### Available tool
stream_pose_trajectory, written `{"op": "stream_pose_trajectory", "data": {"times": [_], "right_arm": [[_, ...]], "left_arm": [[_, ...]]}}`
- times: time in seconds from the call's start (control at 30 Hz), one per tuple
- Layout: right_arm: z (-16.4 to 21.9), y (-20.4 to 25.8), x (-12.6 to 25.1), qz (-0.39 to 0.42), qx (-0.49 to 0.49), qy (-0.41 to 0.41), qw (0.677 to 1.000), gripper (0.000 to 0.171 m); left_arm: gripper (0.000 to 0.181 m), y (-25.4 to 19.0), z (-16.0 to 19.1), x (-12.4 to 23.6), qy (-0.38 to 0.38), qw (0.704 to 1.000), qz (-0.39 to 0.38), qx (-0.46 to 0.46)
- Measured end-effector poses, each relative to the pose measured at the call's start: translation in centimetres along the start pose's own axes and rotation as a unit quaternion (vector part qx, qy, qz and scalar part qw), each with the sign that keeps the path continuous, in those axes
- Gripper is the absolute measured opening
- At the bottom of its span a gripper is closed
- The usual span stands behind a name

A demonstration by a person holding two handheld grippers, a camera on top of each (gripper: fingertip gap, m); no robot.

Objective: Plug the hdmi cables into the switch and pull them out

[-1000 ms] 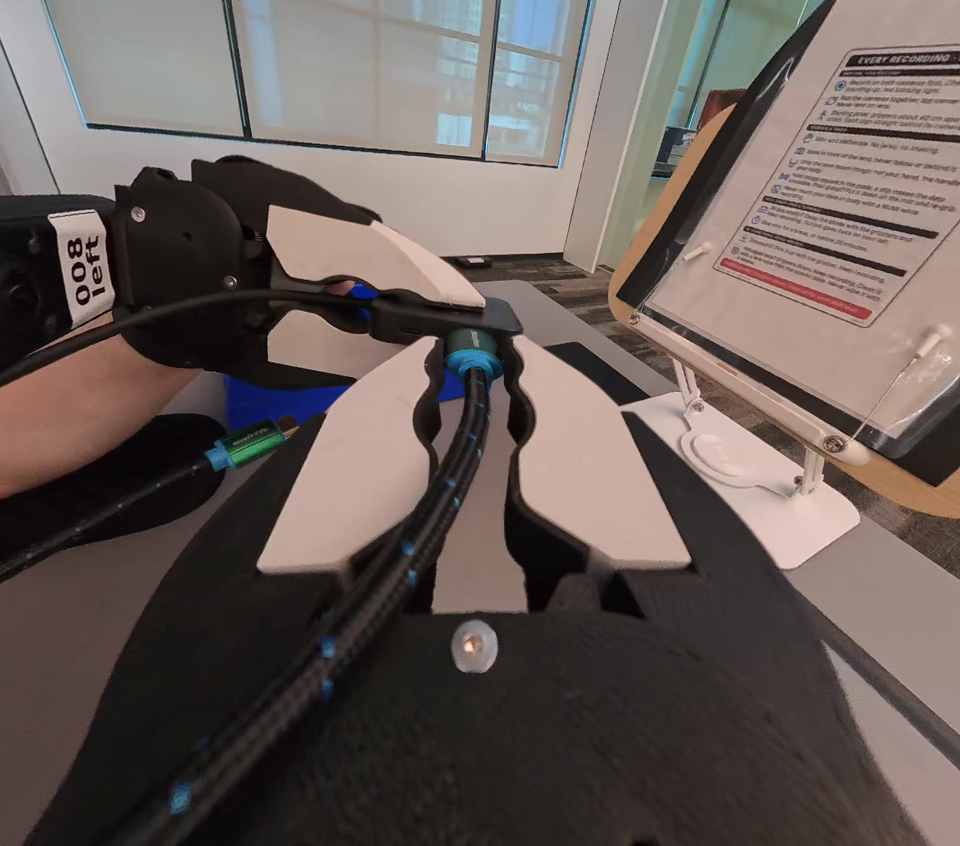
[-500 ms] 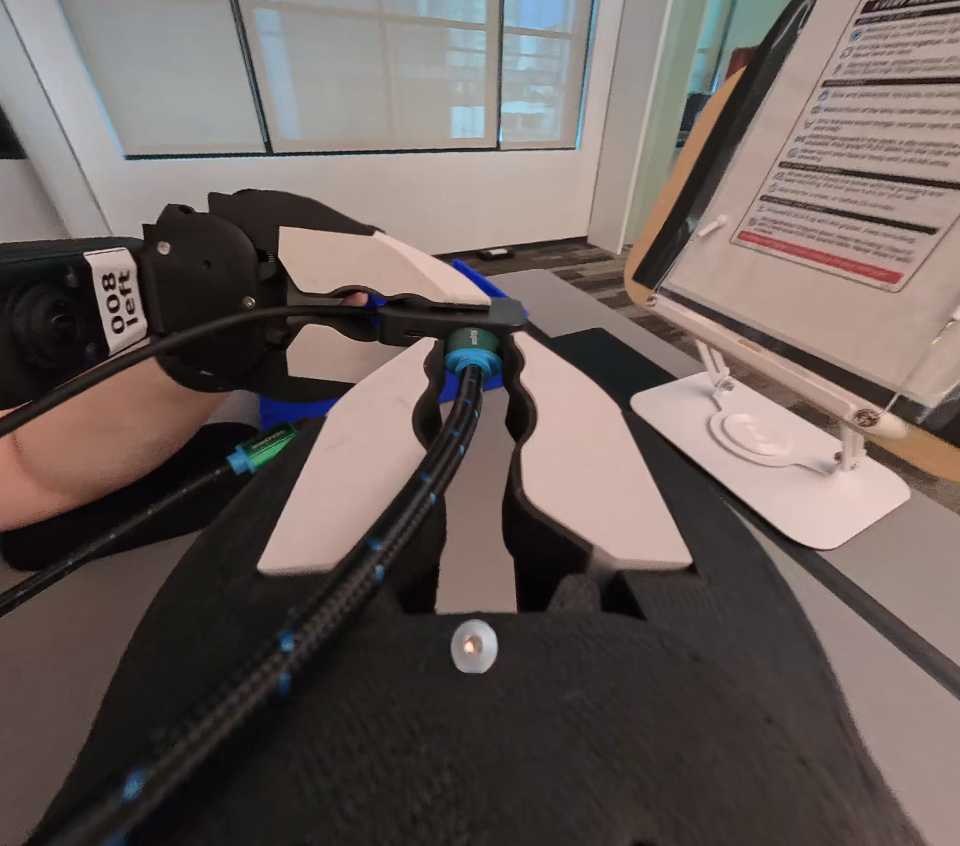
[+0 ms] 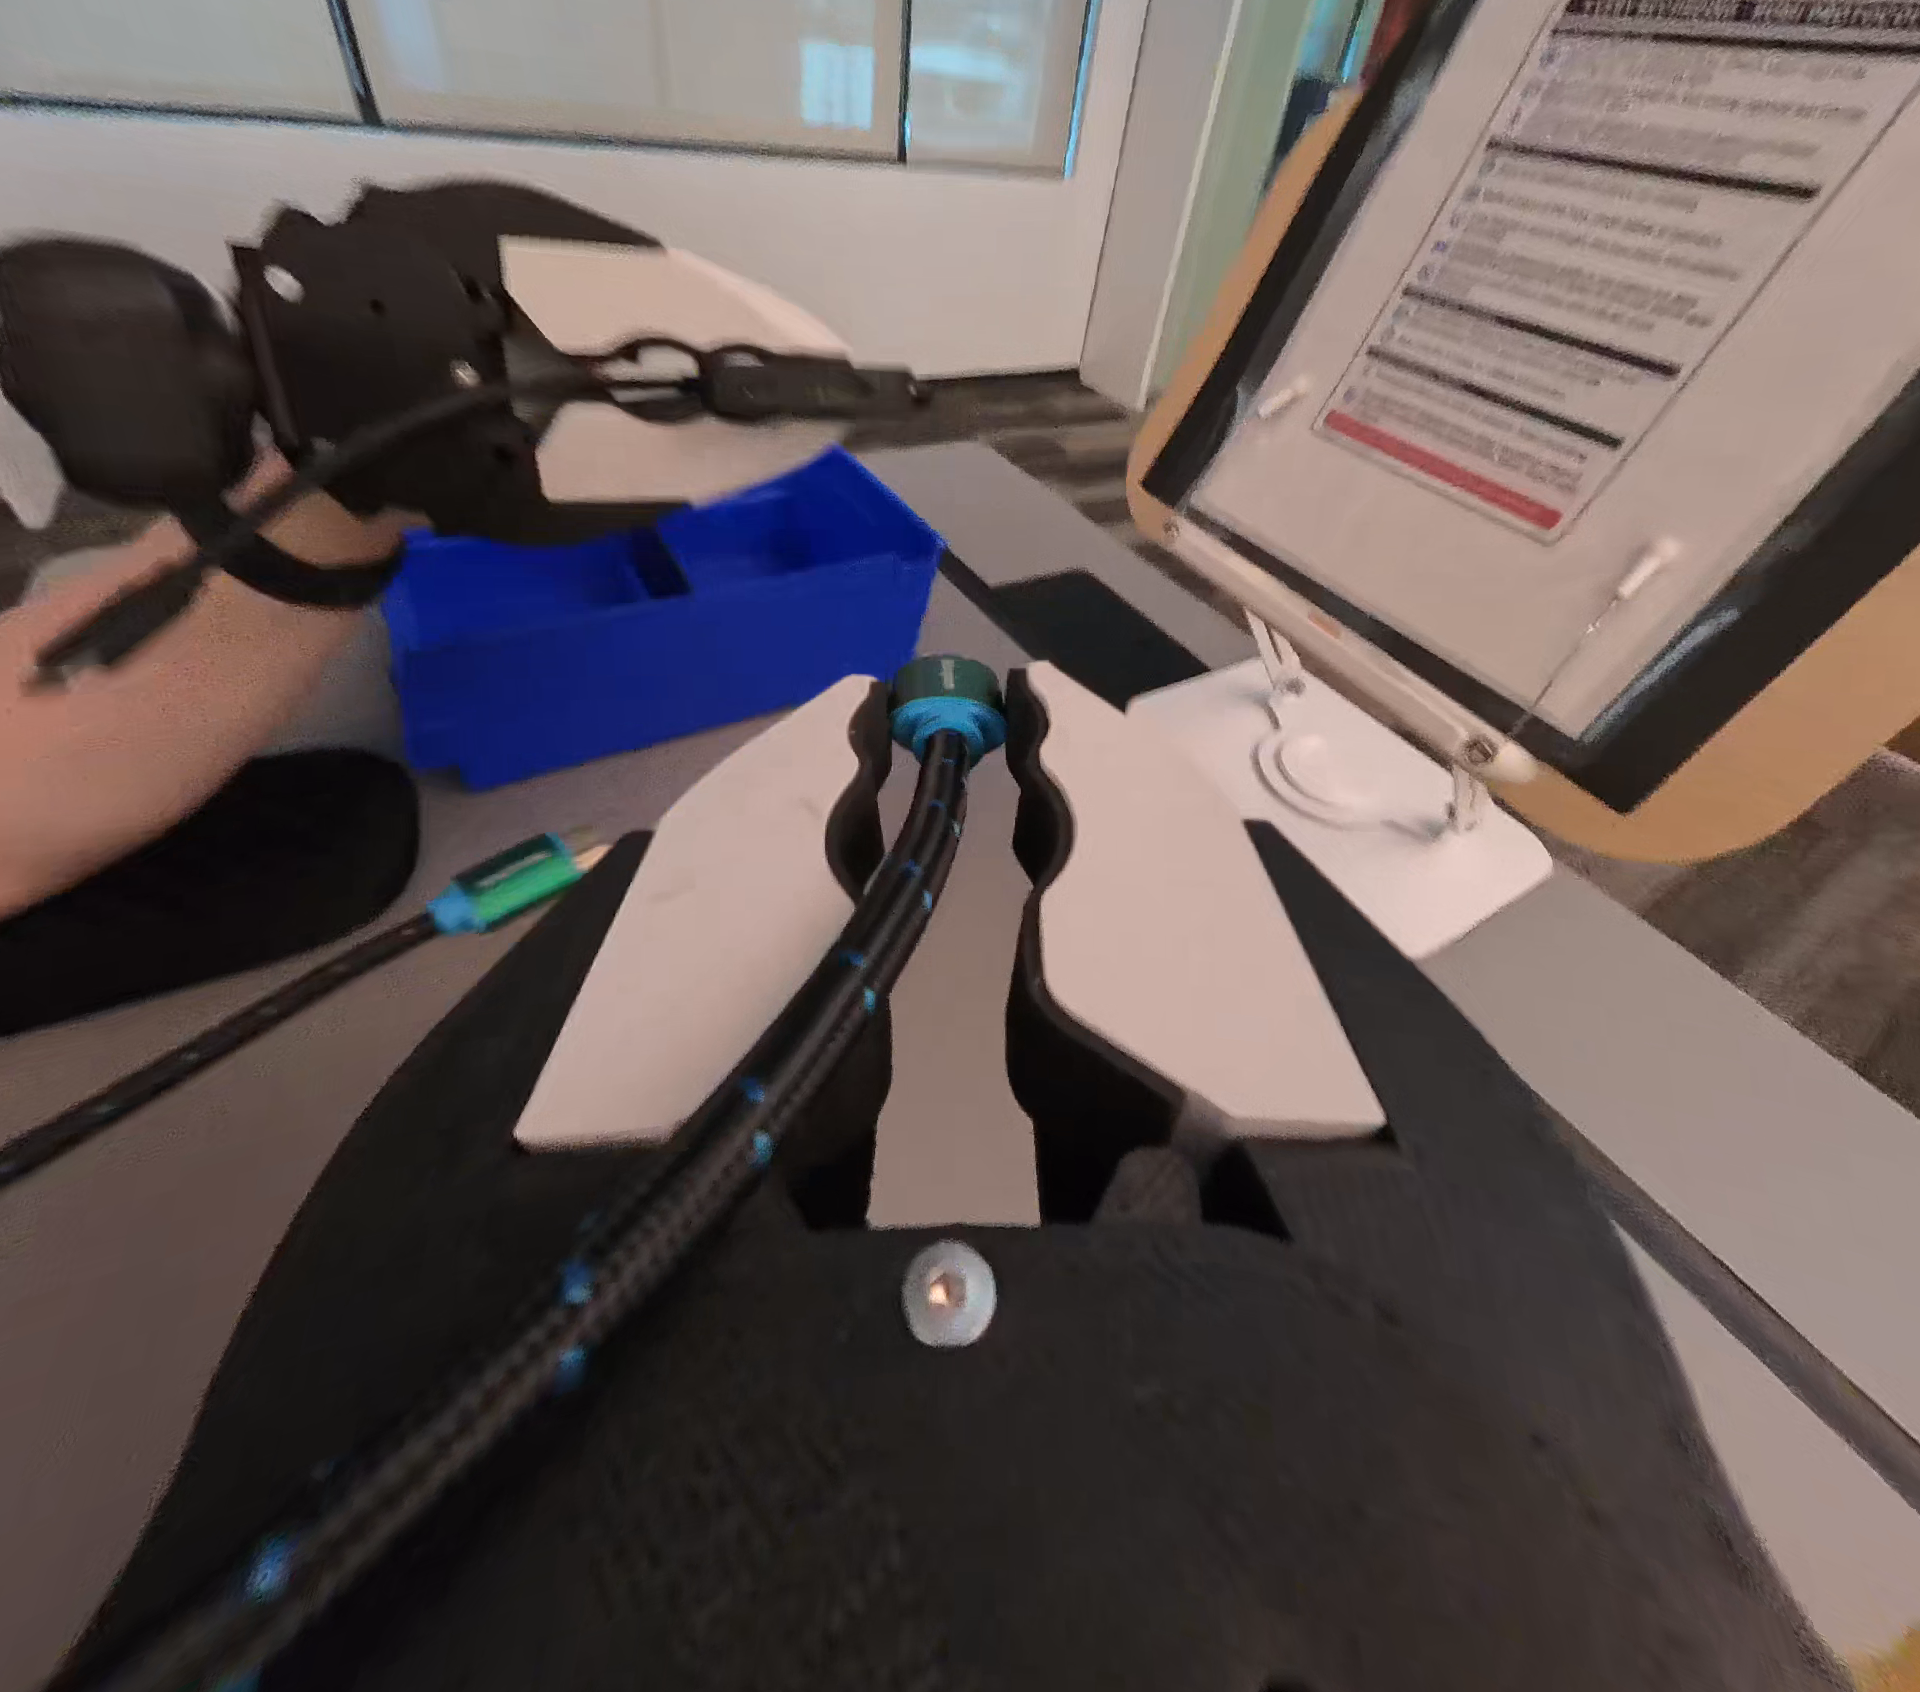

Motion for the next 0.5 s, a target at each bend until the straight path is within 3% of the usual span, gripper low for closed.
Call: {"op": "stream_pose_trajectory", "data": {"times": [0.1, 0.23, 0.37, 0.5], "right_arm": [[0.5, -1.6, 0.6, 0.017, -0.012, 0.037, 0.999, 0.023], [0.2, -4.0, 3.6, 0.109, -0.002, 0.103, 0.989, 0.023], [-2.0, -5.5, 11.2, 0.263, 0.014, 0.179, 0.948, 0.023], [-1.7, -6.0, 20.2, 0.377, -0.049, 0.227, 0.897, 0.023]], "left_arm": [[0.013, 0.3, 0.3, 0.1, 0.007, 1.0, 0.001, 0.0], [0.013, 0.1, 0.5, -0.1, 0.017, 1.0, 0.012, -0.001], [0.013, -0.1, 0.5, -0.2, 0.024, 0.999, 0.027, -0.005], [0.013, -0.2, 0.3, -0.2, 0.026, 0.999, 0.038, -0.003]]}}
Point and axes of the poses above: each gripper's, where its closed fingertips meet, x back along the fingers, z out of its underside, y = z × x across the jaws, the point moved 9 cm from there along x, back along the fingers
